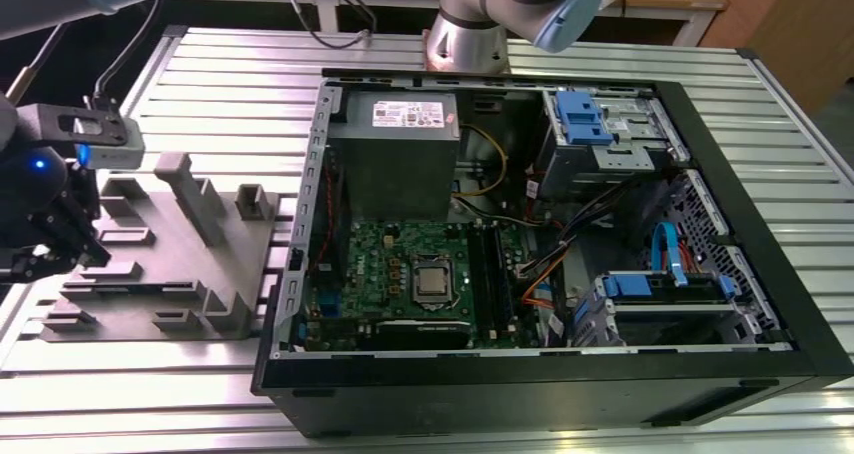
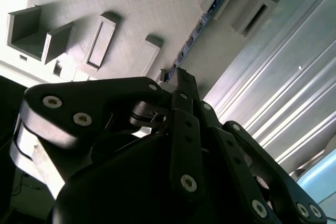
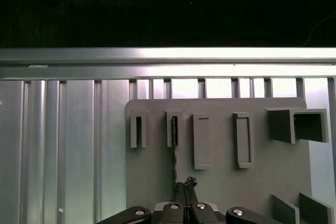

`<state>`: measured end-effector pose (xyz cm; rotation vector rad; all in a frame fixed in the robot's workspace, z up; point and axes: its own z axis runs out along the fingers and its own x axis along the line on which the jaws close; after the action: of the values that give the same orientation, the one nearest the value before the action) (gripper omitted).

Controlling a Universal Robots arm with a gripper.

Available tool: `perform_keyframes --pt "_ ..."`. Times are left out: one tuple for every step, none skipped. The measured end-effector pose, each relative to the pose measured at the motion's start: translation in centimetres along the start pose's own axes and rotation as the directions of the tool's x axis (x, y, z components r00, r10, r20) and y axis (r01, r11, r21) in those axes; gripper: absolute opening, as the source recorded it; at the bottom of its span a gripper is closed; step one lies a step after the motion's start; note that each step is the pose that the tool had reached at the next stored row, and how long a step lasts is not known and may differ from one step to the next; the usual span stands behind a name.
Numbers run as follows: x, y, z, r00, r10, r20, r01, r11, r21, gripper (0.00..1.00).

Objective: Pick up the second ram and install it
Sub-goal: 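Pick up the second ram and move it above second insertion slot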

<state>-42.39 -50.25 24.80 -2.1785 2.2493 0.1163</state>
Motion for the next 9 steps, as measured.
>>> perform_keyframes --pt "0.02 -0.01 0.13 1.0 0.0 0.0 0.0 1.0 -0.0005 0.07" --pt "0.04 -0.02 0.25 1.0 0.0 0.0 0.0 1.0 -0.0012 0.07" --pt "0.08 -0.03 0.36 1.0 0.0 -0.0001 0.0 1.0 -0.0018 0.07" --pt "0.13 -0.03 0.44 1.0 0.0 -0.0003 0.0 1.0 -0.0025 0.07" --pt "0.19 -0.03 0.52 1.0 0.0 -0.0002 0.0 1.0 -0.0027 0.07" --pt "0.26 -0.04 0.6 1.0 0.0 -0.0001 0.0 1.0 -0.0027 0.07" --pt "0.35 -0.05 0.68 1.0 0.0 -0.0001 0.0 1.0 -0.0029 0.07" --pt "0.44 -0.05 0.79 1.0 0.0 -0.0001 0.0 1.0 -0.0033 0.07" --pt "0.53 -0.07 0.95 1.0 0.0 0.0002 0.0 1.0 -0.0038 0.07"
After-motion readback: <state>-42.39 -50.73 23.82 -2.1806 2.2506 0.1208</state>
